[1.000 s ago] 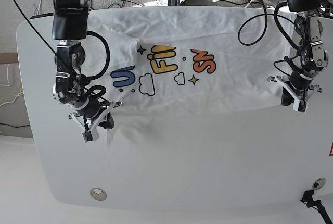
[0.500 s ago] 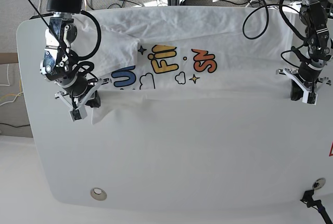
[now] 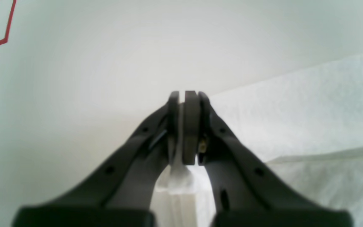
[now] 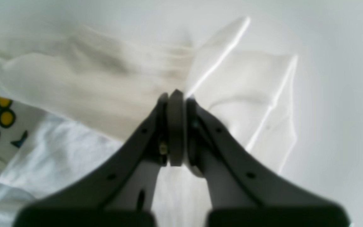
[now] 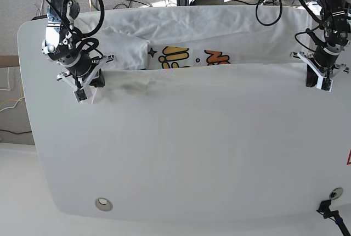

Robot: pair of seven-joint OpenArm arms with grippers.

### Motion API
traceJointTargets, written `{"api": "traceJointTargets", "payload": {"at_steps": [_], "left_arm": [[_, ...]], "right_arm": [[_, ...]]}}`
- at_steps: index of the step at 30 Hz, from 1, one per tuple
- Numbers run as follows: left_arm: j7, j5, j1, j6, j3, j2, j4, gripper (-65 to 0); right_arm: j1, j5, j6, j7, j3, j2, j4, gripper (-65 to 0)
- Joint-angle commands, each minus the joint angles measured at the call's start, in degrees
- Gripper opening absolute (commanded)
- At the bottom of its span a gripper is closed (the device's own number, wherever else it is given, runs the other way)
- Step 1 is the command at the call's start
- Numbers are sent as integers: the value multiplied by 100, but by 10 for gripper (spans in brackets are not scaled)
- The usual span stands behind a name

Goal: Fold the T-shirt properly
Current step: 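Fold the hem over toward the collar with both grippers and release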

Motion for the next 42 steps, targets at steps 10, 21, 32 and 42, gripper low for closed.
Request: {"api": "traceJointTargets", "payload": {"at_steps": [10, 21, 32, 42], "left_arm": [[-139, 162, 540, 24, -54, -243, 392, -650], [-77, 268, 848, 7, -19, -252, 392, -650], [222, 1032, 901, -512, 131, -322, 374, -205], [213, 1006, 329, -785, -309, -331, 981, -64]], "right_arm": [[-179, 38, 3, -398, 95, 395, 142, -650], [-373, 3, 223, -433, 297, 395, 124, -622], [-373, 12, 250, -407, 297, 387, 133, -280], [-56, 38, 258, -398, 755, 237, 731, -282]]}}
